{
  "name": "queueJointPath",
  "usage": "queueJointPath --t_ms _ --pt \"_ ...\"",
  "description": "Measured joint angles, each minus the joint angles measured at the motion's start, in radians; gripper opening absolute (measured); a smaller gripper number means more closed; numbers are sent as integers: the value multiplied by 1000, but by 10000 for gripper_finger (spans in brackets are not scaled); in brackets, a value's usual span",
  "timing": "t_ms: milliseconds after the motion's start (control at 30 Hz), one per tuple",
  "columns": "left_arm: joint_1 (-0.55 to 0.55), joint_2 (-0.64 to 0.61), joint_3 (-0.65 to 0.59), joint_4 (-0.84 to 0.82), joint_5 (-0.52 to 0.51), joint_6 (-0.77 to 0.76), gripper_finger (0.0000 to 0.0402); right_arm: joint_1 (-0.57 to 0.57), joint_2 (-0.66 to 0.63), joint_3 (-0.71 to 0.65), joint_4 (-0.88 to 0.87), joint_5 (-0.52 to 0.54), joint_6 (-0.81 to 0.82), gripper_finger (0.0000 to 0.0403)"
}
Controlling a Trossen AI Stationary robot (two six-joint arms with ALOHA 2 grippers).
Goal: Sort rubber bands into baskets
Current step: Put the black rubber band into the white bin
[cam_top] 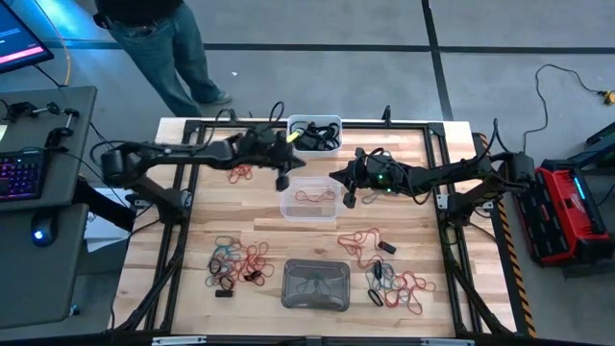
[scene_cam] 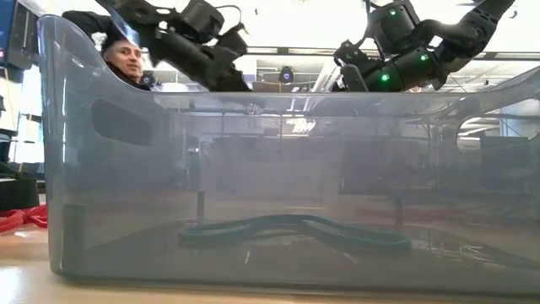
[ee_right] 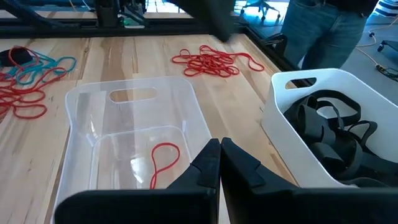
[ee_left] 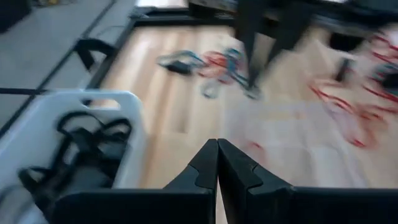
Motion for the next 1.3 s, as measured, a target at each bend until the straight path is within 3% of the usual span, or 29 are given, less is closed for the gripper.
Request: queueJointPath --t_ms 233,500,933,1300 --pt "-122 -192 -101 -180 -26 -65 0 0 0 0 -7 0 -1 0" --pt "-282 -304 -107 -433 -120 -160 0 0 0 0 -9 0 -3 0" --pt "-490 -318 -117 -591 -130 -295 0 0 0 0 -22 0 -1 0" --pt "-749 -318 -117 -738 -70 -555 0 0 0 0 -21 0 -1 0"
